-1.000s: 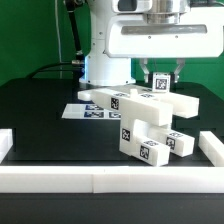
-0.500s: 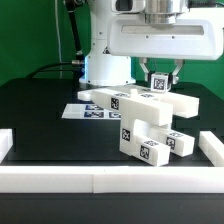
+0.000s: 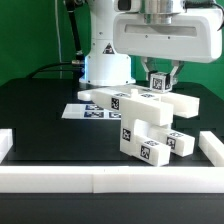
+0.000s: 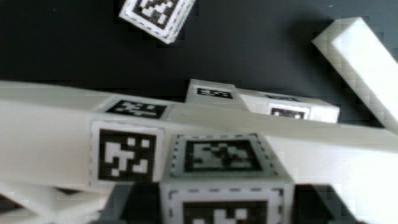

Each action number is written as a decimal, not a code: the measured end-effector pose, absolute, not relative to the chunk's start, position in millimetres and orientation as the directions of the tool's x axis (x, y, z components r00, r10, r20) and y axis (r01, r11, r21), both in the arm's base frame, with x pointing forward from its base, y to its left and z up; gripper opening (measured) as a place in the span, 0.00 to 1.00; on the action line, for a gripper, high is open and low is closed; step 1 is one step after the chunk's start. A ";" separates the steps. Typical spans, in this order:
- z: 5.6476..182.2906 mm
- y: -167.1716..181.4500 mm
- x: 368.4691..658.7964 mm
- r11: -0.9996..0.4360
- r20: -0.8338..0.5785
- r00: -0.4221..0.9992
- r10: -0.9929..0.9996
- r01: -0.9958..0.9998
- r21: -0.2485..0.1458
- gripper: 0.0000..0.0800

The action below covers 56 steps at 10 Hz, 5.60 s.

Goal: Assemble chair

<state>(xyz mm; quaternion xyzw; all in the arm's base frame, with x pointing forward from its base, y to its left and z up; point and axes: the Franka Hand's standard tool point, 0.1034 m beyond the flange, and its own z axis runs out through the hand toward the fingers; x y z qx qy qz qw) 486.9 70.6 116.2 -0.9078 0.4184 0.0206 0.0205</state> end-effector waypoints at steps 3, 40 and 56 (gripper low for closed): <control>115.8 71.1 486.7 -0.502 -0.058 0.501 -0.863 -0.865 -0.009 0.36; 116.5 72.8 488.0 -0.592 -0.075 0.592 -0.802 -0.806 -0.029 0.36; 117.3 80.8 486.9 -0.944 -0.058 0.945 -0.322 -0.326 -0.061 0.81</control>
Offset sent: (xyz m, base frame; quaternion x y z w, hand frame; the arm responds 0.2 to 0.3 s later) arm 0.0000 0.0000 0.0000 0.0000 0.0000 0.1296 0.9916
